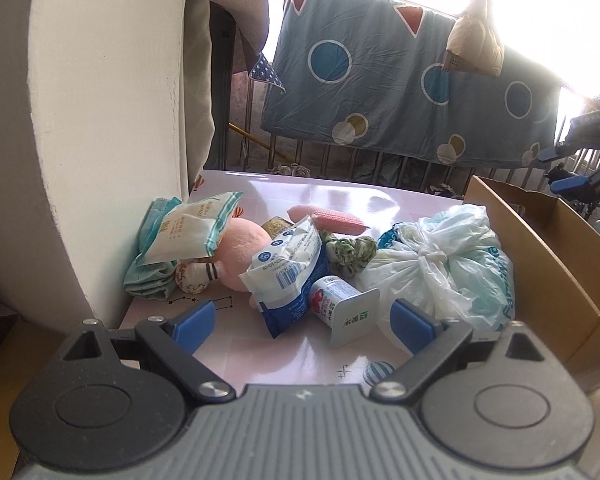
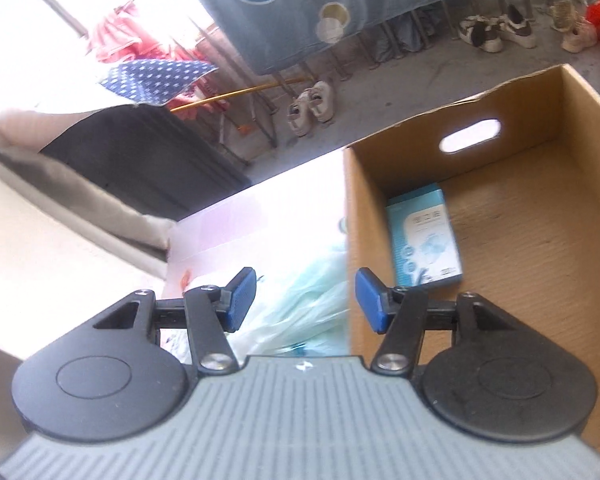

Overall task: Organize soft objects
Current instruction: 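Reach the right gripper to the cotton swab bag and grasp it, then carry the cotton swab bag with the right gripper into the cardboard box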

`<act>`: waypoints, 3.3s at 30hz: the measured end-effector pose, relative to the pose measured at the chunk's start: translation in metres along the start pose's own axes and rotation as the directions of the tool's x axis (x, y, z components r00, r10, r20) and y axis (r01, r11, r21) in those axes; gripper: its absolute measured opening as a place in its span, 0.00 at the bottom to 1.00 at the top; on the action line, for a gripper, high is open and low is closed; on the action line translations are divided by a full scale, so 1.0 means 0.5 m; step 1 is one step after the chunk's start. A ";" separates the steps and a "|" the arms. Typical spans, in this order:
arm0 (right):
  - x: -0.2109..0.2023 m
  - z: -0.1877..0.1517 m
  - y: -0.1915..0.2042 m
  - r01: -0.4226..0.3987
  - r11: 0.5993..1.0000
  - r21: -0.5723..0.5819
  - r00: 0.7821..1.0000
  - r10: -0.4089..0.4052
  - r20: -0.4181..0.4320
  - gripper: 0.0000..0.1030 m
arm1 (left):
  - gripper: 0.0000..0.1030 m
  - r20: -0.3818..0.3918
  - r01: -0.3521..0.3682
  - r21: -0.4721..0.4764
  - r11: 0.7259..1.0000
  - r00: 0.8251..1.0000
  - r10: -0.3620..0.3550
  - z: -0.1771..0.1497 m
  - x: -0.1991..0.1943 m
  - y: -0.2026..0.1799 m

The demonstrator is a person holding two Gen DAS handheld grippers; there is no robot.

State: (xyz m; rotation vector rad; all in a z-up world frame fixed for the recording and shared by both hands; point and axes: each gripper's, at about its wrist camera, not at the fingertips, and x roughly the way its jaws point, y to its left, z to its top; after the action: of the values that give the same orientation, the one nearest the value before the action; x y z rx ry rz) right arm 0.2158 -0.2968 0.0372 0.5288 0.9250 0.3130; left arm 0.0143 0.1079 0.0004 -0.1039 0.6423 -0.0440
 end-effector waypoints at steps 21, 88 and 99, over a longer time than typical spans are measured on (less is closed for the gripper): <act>0.370 -0.121 0.492 -0.457 0.816 -0.354 0.853 0.289 -0.435 0.63 | 0.78 -0.054 -0.158 -0.340 0.927 0.987 0.149 0.046 0.109 0.184; -0.057 0.091 -0.194 0.362 0.907 -0.213 0.924 -0.319 0.211 0.20 | 0.59 -0.207 0.151 -0.089 0.985 0.964 -0.166 0.083 0.193 -0.136; 0.231 0.051 -0.184 0.453 0.785 -0.423 0.882 -0.464 0.085 0.31 | 0.59 -0.220 0.044 -0.134 0.990 0.973 -0.073 0.087 0.200 -0.057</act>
State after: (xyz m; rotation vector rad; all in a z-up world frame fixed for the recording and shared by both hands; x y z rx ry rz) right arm 0.3055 -0.3262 -0.0790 -0.1221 0.9409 0.0708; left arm 0.1204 0.0759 -0.0213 -0.2446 0.8680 -0.0718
